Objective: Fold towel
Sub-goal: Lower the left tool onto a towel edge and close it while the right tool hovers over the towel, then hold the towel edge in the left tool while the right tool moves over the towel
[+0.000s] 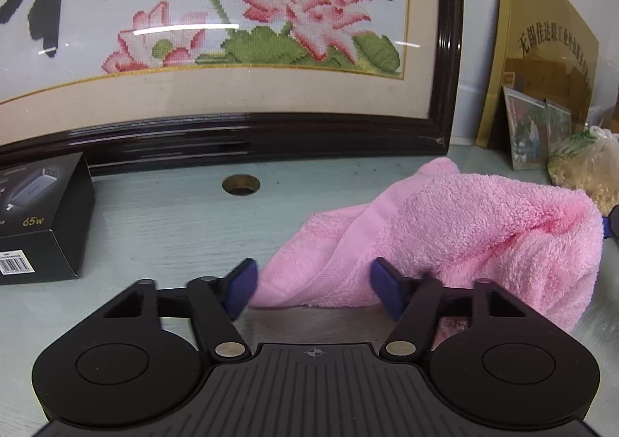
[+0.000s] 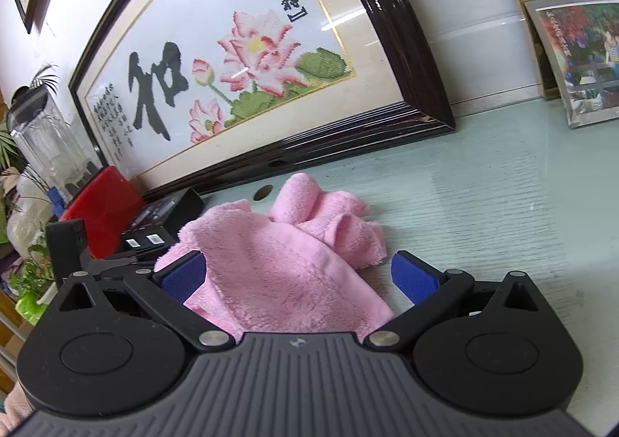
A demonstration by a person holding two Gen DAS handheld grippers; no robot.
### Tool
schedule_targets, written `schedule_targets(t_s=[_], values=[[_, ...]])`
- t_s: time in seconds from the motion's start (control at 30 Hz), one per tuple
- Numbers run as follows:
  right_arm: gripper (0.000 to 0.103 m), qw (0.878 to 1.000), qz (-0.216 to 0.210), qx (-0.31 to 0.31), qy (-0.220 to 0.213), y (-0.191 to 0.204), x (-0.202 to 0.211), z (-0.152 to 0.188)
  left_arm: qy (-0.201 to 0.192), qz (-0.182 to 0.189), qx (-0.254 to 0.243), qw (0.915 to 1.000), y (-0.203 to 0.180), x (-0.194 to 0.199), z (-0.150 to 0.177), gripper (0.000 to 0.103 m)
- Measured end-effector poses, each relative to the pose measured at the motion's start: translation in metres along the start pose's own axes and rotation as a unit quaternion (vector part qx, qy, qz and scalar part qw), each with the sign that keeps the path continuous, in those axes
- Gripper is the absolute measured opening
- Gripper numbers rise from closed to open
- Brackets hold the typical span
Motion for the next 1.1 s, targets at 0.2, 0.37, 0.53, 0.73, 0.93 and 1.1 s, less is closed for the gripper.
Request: schedule_targets(t_s=[0.2, 0.37, 0.53, 0.73, 0.93, 1.1], values=[[0.103, 1.000, 0.013, -0.003, -0.001, 0.000, 0.003, 0.010, -0.001, 0.000, -0.023, 0.9997, -0.003, 0.004, 0.003, 0.026], [0.103, 1.000, 0.015, 0.016, 0.022, 0.005, -0.002, 0.017, -0.008, -0.018, -0.040, 0.9990, -0.003, 0.011, 0.004, 0.006], [0.103, 0.998, 0.013, 0.041, 0.037, 0.011, -0.006, 0.022, -0.023, -0.035, -0.034, 0.9986, 0.004, 0.021, 0.002, 0.003], [0.103, 0.998, 0.013, 0.055, 0.037, 0.013, -0.013, 0.024, -0.041, -0.036, -0.001, 0.9985, 0.015, 0.034, -0.004, 0.002], [0.103, 0.997, 0.012, 0.068, 0.038, 0.015, -0.020, 0.026, -0.046, -0.041, 0.018, 0.9979, 0.021, 0.041, -0.005, 0.002], [0.100, 0.996, 0.011, 0.080, 0.038, 0.016, -0.025, 0.027, -0.050, -0.046, 0.020, 0.9975, 0.022, 0.043, -0.007, 0.003]])
Point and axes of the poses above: each gripper's, at about its wrist camera, not at the fingertips, and x roughly against the way its jaws point, y to its left, z to its underside, the point moved 8 cm from there along -x, roughly the way its jaws point, and after that the axes turned 1 degree about x, right-handed, at the moved point
